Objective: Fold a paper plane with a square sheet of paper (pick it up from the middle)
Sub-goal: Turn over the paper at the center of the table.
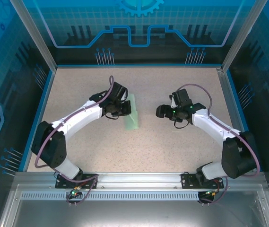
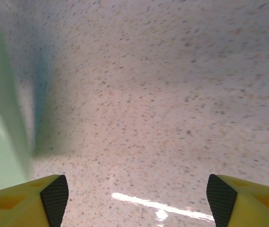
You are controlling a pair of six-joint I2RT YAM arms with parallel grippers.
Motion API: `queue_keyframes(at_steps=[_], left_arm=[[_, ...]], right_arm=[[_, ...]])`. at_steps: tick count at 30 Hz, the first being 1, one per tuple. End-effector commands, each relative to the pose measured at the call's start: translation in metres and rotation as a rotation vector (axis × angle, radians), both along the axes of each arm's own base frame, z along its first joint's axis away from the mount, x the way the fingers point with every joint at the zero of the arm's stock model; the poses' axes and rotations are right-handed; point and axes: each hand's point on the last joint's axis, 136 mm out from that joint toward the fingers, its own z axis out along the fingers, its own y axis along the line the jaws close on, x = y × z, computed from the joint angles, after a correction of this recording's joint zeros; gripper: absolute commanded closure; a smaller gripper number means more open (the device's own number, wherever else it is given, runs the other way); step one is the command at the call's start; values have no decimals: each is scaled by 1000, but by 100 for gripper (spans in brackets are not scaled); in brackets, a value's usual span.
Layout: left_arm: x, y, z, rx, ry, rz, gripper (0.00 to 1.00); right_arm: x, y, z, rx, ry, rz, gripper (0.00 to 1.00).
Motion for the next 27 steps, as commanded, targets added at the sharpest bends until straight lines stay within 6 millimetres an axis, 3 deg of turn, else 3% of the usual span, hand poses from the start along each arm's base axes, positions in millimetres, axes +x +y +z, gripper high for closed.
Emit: queue_keyframes(at_steps=[1, 4, 6, 13, 19, 27], left_arm=[[-17, 60, 14, 411, -21, -5, 92], [-9, 73, 26, 573, -70, 19, 92], [-3, 79, 26, 669, -84, 37, 92], [22, 82, 5, 962, -104, 71, 91], [33, 62, -30, 1076, -96, 45, 91], [25, 16, -80, 963, -34, -3, 89]], right_arm=[[-5, -26, 1, -53, -7, -87, 17], [-4, -36, 6, -47, -25, -130, 16], [-11, -43, -4, -54, 2, -151, 16], [-17, -57, -13, -60, 37, -192, 16], [-19, -64, -18, -64, 57, -217, 16], [-21, -71, -26, -74, 87, -245, 16]])
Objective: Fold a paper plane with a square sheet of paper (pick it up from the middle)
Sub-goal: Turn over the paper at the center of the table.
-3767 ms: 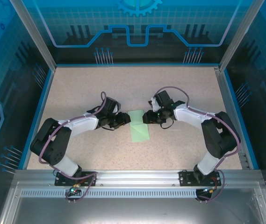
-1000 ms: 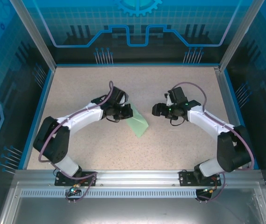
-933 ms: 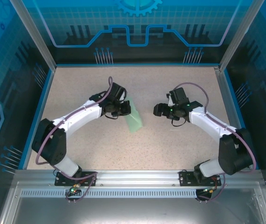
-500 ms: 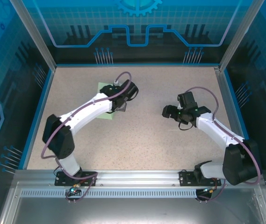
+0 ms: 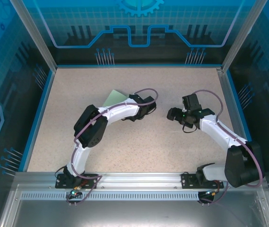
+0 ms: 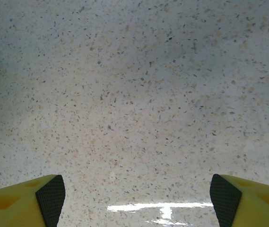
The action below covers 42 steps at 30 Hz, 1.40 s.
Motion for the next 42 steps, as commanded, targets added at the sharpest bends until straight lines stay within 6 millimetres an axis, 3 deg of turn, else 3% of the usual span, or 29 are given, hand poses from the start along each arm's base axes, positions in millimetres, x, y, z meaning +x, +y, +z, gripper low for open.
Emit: queue_keyframes(at_steps=[1, 8, 17, 21, 25, 29, 32, 35, 38, 42], left_arm=[[-4, -22, -15, -91, 16, 20, 88], [-12, -39, -43, -191, 89, 40, 79], [-25, -57, -61, -323, 173, 49, 75], [-35, -80, -40, -480, 214, 29, 68], [-52, -120, 8, -773, 261, -64, 58], [-61, -134, 52, -977, 257, -126, 53], [-60, -127, 72, -1102, 234, -129, 52], [-51, -103, 78, -1171, 173, -73, 51], [-38, -66, 60, -1175, 130, 52, 55], [-32, -16, 9, -1119, 115, 269, 69]], right_arm=[[-6, -11, -10, -11, 45, -42, 16], [-6, -13, -11, -8, 53, -52, 16], [-6, -11, -14, 2, 66, -51, 16], [-6, -11, -12, 3, 65, -52, 16], [-4, -11, -11, -1, 63, -49, 16], [0, -7, -12, 12, 69, -36, 16], [5, -1, -11, 34, 66, -19, 16], [8, 7, -10, 51, 62, 3, 16], [12, 24, -8, 75, 55, 60, 17], [22, 71, 4, 129, 18, 198, 20]])
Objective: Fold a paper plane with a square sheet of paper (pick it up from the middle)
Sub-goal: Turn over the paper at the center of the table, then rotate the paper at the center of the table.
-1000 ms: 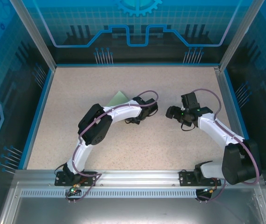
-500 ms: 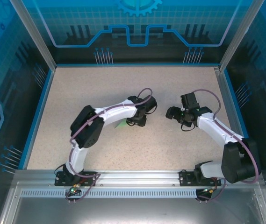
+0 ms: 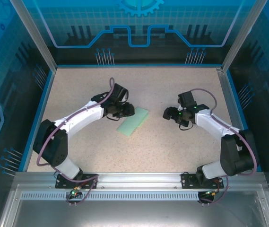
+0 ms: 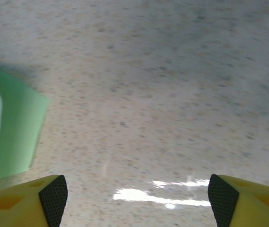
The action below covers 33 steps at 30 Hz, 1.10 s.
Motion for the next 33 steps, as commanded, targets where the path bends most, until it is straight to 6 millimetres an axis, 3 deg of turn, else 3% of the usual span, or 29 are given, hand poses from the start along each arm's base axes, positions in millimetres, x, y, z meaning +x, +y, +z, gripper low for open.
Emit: queue_keyframes(at_steps=[1, 4, 10, 19, 27, 33], left_arm=[[-1, 30, -40, 20, 100, 138, 71], [-4, 46, -62, 51, 139, 189, 73], [-7, 34, -82, 12, 201, 156, 70], [-27, 33, -115, 37, 321, 155, 68], [-47, 24, -119, 51, 372, 183, 69], [-61, 10, -116, 26, 390, 230, 74]], right_arm=[[10, 50, 17, 77, -50, 144, 21], [14, 87, 15, 91, -34, 222, 23], [22, 141, 14, 164, -18, 303, 27], [21, 150, 16, 173, -16, 309, 28], [15, 163, 18, 220, -10, 334, 35], [11, 178, -1, 257, 52, 350, 46]])
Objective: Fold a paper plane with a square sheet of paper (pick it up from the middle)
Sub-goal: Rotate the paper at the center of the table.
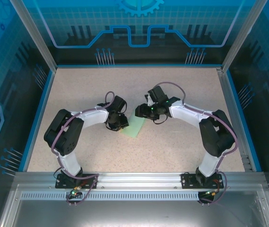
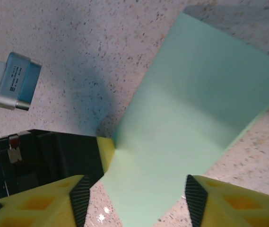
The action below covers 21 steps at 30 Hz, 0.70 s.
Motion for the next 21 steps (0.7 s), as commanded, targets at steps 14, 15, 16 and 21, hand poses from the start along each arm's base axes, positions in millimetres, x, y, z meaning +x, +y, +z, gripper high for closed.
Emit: queue_keyframes(at_steps=[14, 15, 16, 21], left_arm=[[-47, -56, 18, -179, 81, -51, 75], [-45, -58, 21, -190, 71, -63, 75], [-44, -59, 23, -193, 62, -72, 75], [-35, -57, 36, -183, -16, -101, 77]], right_arm=[[12, 4, -55, -79, 114, 39, 54], [14, 3, -57, -80, 118, 44, 56], [16, 3, -58, -76, 117, 53, 58], [20, -1, -53, -49, 111, 77, 64]])
